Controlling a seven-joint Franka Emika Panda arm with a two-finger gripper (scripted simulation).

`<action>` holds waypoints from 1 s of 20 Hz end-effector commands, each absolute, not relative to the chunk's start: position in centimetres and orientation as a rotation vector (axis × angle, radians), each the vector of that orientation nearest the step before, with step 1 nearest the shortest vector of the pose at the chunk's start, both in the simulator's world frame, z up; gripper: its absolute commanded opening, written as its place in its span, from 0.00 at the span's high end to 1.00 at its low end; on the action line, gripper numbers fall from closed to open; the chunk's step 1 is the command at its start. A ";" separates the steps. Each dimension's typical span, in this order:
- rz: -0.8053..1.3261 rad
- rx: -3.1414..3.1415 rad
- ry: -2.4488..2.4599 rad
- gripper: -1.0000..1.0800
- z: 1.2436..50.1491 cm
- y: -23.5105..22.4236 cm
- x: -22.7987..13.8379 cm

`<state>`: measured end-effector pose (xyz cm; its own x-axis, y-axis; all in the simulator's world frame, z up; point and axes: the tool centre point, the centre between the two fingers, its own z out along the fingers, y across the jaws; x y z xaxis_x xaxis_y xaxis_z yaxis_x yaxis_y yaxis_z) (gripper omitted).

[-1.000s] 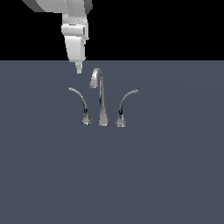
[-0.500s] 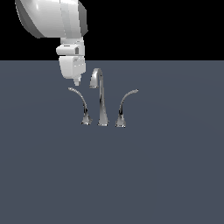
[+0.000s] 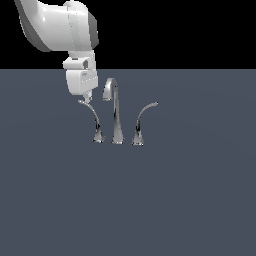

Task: Turn on the faucet by rotating a designated handle.

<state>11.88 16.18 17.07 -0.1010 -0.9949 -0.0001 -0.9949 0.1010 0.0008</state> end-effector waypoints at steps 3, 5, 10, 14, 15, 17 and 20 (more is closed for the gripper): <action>-0.001 2.105 -2.331 1.00 17.1 16.3 11.6; -0.001 2.105 -2.331 1.00 17.1 16.6 11.1; 0.000 2.105 -2.332 1.00 17.1 17.4 9.8; 0.000 2.105 -2.332 1.00 17.1 18.0 8.6; 0.000 2.105 -2.332 1.00 17.1 18.2 8.4; 0.000 2.105 -2.332 1.00 17.1 18.3 8.1; 0.014 2.097 -2.346 1.00 17.1 17.4 8.4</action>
<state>8.81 17.43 17.07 -0.1124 -0.9937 0.0001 -0.9936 0.1123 -0.0144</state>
